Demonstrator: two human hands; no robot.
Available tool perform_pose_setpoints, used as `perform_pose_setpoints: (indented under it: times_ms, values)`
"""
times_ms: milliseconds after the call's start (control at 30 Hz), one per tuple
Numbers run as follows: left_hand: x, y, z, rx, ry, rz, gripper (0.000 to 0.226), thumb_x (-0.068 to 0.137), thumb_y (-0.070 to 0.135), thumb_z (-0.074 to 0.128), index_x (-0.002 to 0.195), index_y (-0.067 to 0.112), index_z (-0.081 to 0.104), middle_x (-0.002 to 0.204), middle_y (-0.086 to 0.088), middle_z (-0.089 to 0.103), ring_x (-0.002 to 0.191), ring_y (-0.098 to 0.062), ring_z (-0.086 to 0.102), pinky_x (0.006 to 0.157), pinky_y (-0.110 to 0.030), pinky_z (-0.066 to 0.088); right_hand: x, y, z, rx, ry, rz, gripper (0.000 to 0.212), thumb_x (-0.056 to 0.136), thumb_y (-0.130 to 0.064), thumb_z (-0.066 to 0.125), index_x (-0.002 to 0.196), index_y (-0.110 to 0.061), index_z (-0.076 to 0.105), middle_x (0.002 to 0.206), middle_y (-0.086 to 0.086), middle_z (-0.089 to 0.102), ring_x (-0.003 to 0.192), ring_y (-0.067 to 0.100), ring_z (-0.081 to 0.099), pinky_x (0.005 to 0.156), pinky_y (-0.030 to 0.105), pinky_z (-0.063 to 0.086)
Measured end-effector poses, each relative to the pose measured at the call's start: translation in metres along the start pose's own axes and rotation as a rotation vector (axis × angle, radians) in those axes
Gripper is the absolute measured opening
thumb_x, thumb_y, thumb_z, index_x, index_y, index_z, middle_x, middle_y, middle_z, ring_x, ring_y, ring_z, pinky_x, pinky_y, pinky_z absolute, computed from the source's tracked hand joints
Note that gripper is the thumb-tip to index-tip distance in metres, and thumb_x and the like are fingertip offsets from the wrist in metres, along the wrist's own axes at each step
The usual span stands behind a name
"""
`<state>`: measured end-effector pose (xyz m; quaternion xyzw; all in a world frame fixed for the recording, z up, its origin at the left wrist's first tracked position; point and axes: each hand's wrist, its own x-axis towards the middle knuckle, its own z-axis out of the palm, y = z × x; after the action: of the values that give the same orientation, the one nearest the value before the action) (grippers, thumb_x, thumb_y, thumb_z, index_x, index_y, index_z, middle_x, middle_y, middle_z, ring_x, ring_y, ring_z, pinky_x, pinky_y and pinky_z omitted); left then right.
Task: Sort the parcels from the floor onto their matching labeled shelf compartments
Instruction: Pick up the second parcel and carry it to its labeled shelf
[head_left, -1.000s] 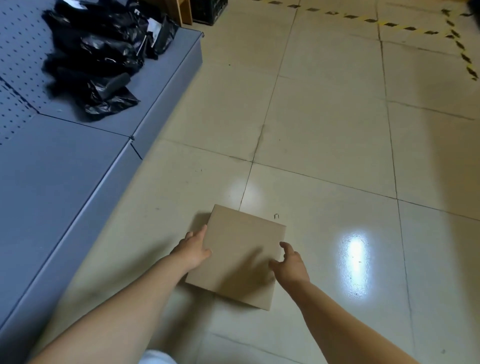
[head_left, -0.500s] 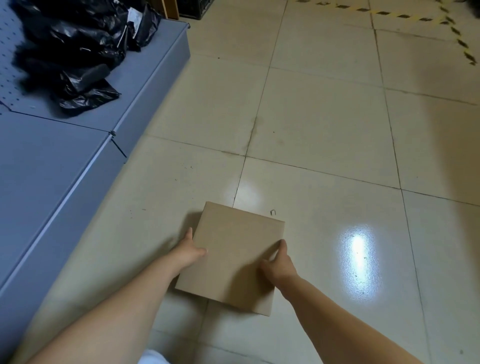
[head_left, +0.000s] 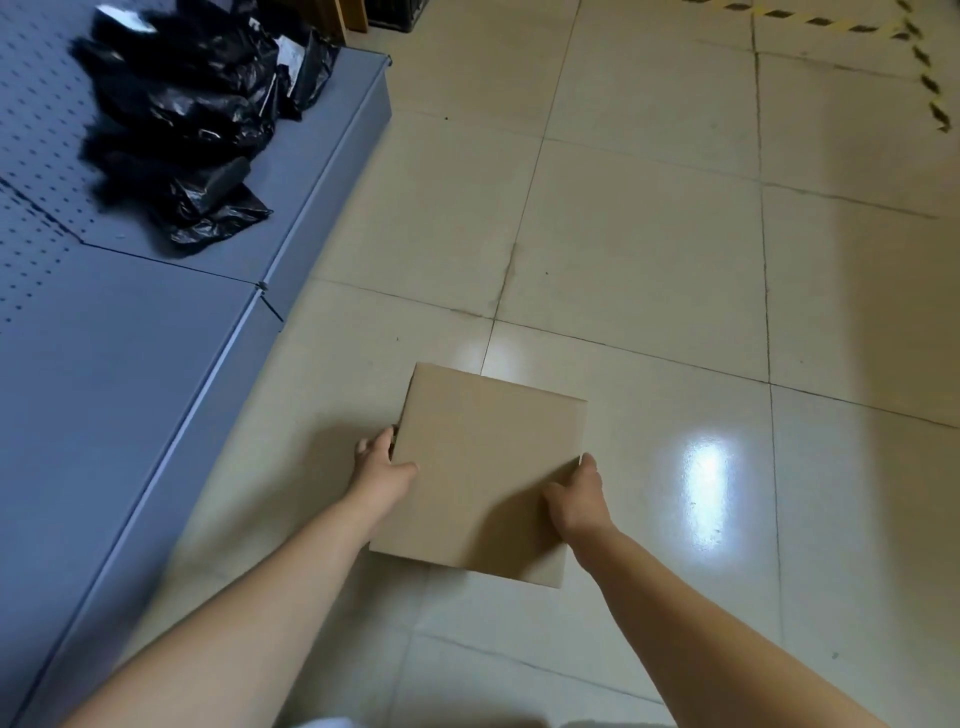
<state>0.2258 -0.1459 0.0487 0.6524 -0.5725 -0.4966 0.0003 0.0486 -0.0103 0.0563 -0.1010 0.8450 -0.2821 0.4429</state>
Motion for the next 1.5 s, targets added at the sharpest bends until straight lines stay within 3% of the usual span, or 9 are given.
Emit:
perform_pose_setpoints:
  times_ms: [200, 367, 433, 667, 867, 1033, 1200, 1367, 1500]
  values:
    - [-0.080, 0.072, -0.048, -0.217, -0.027, 0.042, 0.058, 0.081, 0.004, 0.052, 0.135, 0.022, 0.043, 0.130, -0.005, 0.048, 0.104, -0.026, 0.057, 0.090, -0.037, 0.050, -0.073, -0.058, -0.070, 0.118, -0.016, -0.014, 0.031, 0.075, -0.010, 0.045, 0.105, -0.017, 0.047, 0.112, 0.011, 0.056, 0.097, 0.029, 0.056, 0.078, 0.038, 0.049]
    - [-0.163, 0.151, -0.095, -0.305, -0.054, 0.070, 0.054, 0.082, 0.001, 0.051, 0.130, 0.026, 0.047, 0.108, 0.002, 0.058, 0.093, -0.026, 0.063, 0.086, -0.040, 0.051, -0.152, -0.119, -0.142, 0.154, -0.008, -0.062, 0.032, 0.076, -0.011, 0.045, 0.105, -0.025, 0.047, 0.114, 0.010, 0.056, 0.101, 0.029, 0.056, 0.086, 0.041, 0.049]
    - [-0.195, 0.184, -0.116, -0.311, -0.063, 0.084, 0.053, 0.081, 0.001, 0.051, 0.129, 0.025, 0.047, 0.112, 0.003, 0.057, 0.095, -0.025, 0.062, 0.085, -0.039, 0.051, -0.185, -0.147, -0.171, 0.190, 0.000, -0.062, 0.037, 0.078, -0.009, 0.046, 0.110, -0.027, 0.045, 0.115, 0.008, 0.055, 0.103, 0.028, 0.055, 0.087, 0.040, 0.049]
    - [-0.303, 0.305, -0.191, -0.341, -0.074, 0.152, 0.055, 0.083, 0.003, 0.051, 0.133, 0.025, 0.041, 0.123, 0.001, 0.052, 0.102, -0.025, 0.060, 0.088, -0.039, 0.051, -0.291, -0.244, -0.270, 0.332, 0.024, -0.085, 0.037, 0.082, -0.001, 0.046, 0.110, -0.025, 0.042, 0.099, -0.001, 0.058, 0.092, 0.021, 0.056, 0.066, 0.026, 0.043]
    - [-0.392, 0.391, -0.252, -0.313, -0.037, 0.296, 0.060, 0.083, 0.004, 0.056, 0.137, 0.022, 0.036, 0.136, -0.003, 0.047, 0.105, -0.022, 0.053, 0.086, -0.037, 0.048, -0.369, -0.320, -0.343, 0.326, 0.045, -0.152, 0.025, 0.081, -0.013, 0.054, 0.106, -0.011, 0.051, 0.108, 0.012, 0.056, 0.091, 0.026, 0.055, 0.069, 0.032, 0.045]
    - [-0.451, 0.443, -0.286, -0.250, 0.050, 0.427, 0.065, 0.083, 0.008, 0.059, 0.140, 0.022, 0.032, 0.139, -0.003, 0.045, 0.117, -0.025, 0.050, 0.096, -0.040, 0.045, -0.417, -0.365, -0.396, 0.476, 0.010, -0.172, 0.042, 0.083, -0.038, 0.054, 0.119, -0.017, 0.048, 0.125, 0.010, 0.051, 0.106, 0.030, 0.054, 0.077, 0.044, 0.048]
    - [-0.499, 0.480, -0.303, -0.183, 0.106, 0.542, 0.072, 0.083, 0.010, 0.060, 0.144, 0.023, 0.025, 0.142, -0.004, 0.044, 0.123, -0.023, 0.047, 0.092, -0.035, 0.042, -0.457, -0.387, -0.441, 0.504, -0.023, -0.255, 0.042, 0.086, -0.043, 0.049, 0.120, -0.019, 0.047, 0.125, 0.007, 0.054, 0.110, 0.029, 0.054, 0.085, 0.046, 0.047]
    - [-0.531, 0.506, -0.313, -0.186, 0.095, 0.636, 0.075, 0.085, 0.016, 0.059, 0.146, 0.029, 0.018, 0.144, -0.003, 0.043, 0.123, -0.024, 0.046, 0.102, -0.047, 0.040, -0.477, -0.396, -0.471, 0.508, -0.020, -0.342, 0.037, 0.090, -0.045, 0.044, 0.119, -0.022, 0.042, 0.121, 0.006, 0.049, 0.112, 0.029, 0.049, 0.088, 0.048, 0.045]
    - [-0.552, 0.516, -0.315, -0.217, 0.050, 0.643, 0.064, 0.091, 0.035, 0.050, 0.145, 0.033, 0.016, 0.147, -0.003, 0.037, 0.131, -0.027, 0.038, 0.106, -0.047, 0.034, -0.488, -0.397, -0.484, 0.520, -0.001, -0.388, 0.051, 0.088, -0.055, 0.039, 0.129, -0.026, 0.041, 0.129, 0.002, 0.050, 0.118, 0.028, 0.049, 0.092, 0.048, 0.047]
